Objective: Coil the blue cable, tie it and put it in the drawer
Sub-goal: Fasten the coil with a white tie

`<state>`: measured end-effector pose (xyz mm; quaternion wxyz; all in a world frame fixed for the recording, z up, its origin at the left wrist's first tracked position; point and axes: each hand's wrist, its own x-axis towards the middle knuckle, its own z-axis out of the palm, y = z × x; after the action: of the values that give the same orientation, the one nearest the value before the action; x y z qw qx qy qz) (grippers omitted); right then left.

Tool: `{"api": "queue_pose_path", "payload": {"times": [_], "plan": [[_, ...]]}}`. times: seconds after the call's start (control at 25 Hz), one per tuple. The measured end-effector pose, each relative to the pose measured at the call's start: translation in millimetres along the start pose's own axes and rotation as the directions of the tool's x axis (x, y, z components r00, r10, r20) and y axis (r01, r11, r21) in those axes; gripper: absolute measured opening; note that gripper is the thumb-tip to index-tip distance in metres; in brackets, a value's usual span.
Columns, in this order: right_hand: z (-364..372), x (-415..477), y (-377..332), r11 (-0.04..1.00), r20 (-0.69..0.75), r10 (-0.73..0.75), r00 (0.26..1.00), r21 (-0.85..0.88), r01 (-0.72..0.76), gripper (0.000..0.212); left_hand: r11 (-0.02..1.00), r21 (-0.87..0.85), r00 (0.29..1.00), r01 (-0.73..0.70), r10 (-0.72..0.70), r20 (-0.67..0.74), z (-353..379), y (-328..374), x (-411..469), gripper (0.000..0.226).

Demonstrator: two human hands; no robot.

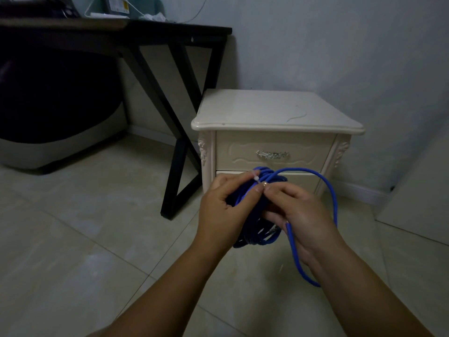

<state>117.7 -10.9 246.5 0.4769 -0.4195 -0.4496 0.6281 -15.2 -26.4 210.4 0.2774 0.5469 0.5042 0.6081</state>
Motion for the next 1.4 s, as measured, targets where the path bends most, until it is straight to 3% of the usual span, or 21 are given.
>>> {"api": "queue_pose_path", "payload": {"times": [0.16,0.32,0.68,1.0,1.2,1.32,1.4], "plan": [[-0.7,-1.4,-2.2,1.000,-0.015,-0.017,1.000,-0.027,0.017,0.011,1.000,-0.013,0.998,-0.015,0.016,0.053,1.0,1.5,-2.1,0.043],[-0.8,-0.2,-5.5,1.000,-0.046,0.010,0.999,-0.015,-0.010,0.010,0.992,0.087,0.990,-0.092,0.081,0.116,0.3,0.7,-2.3,0.055],[6.5,-2.2,-5.6,0.998,-0.036,0.012,0.999,0.069,-0.010,0.013,0.990,0.106,0.993,-0.091,0.098,-0.063,0.7,-3.7,-1.4,0.041],[6.5,0.5,-1.3,0.998,-0.064,-0.013,0.998,0.054,0.016,0.011,0.983,0.144,0.991,-0.110,0.120,-0.063,-0.5,-5.7,-1.3,0.042],[6.9,2.3,3.7,0.999,-0.098,-0.024,0.995,-0.040,0.020,0.012,0.974,0.184,0.987,-0.134,0.148,-0.066,1.7,-9.1,-1.9,0.038],[8.4,6.7,1.8,0.999,-0.071,-0.009,0.997,-0.037,0.007,0.013,0.991,0.131,1.000,0.015,-0.012,-0.027,-3.0,-7.1,1.0,0.049],[8.2,9.4,0.0,0.999,-0.065,-0.009,0.998,-0.039,0.006,0.014,0.960,-0.037,0.959,0.278,-0.276,0.064,-10.3,-3.8,7.7,0.074]]}}
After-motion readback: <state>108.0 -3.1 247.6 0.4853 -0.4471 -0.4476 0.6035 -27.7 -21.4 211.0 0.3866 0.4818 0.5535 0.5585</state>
